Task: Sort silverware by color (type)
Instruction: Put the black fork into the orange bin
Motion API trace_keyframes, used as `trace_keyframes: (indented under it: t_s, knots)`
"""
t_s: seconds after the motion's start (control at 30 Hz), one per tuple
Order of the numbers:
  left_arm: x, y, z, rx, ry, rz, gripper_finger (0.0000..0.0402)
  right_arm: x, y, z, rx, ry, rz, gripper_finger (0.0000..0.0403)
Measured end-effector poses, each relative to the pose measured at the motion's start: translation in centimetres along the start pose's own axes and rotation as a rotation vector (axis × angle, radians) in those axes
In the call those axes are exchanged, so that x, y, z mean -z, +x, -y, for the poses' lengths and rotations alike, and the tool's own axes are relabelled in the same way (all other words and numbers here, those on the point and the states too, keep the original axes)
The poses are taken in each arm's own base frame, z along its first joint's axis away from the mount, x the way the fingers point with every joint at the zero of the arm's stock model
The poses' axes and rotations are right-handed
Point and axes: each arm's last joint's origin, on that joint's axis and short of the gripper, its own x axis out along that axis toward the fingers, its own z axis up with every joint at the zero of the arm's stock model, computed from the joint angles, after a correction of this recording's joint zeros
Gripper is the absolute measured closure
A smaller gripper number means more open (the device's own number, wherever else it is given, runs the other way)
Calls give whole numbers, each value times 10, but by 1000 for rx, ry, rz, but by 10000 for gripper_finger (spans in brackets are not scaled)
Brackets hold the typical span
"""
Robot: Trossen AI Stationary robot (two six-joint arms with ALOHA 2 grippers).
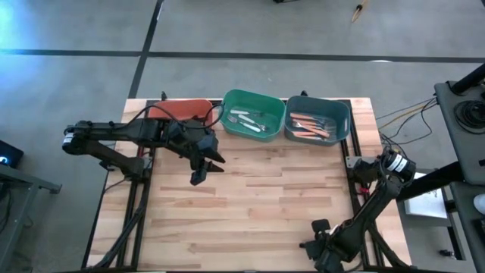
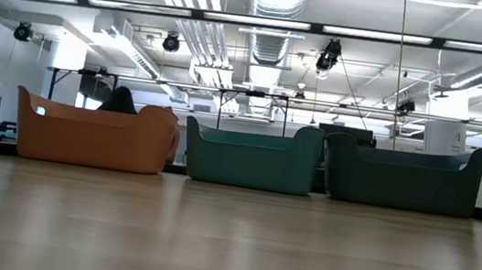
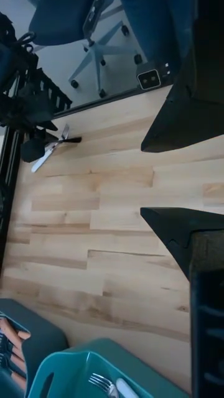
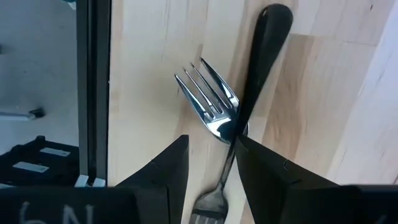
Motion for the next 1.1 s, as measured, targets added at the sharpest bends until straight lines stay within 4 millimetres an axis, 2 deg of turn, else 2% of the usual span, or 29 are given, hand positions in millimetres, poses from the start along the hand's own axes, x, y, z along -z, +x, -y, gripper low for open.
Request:
trace_keyframes:
  t_s: [0.67, 0.97, 1.1]
  knots:
    - [0, 0, 0, 0, -22, 1, 265, 12, 10, 5, 32, 61, -22, 283]
    - [0, 0, 0, 0, -22, 1, 265, 11, 11, 7, 74, 89, 18, 350]
    - [0, 0, -1, -23, -22, 5, 265, 10, 11, 8, 99, 93, 49, 367]
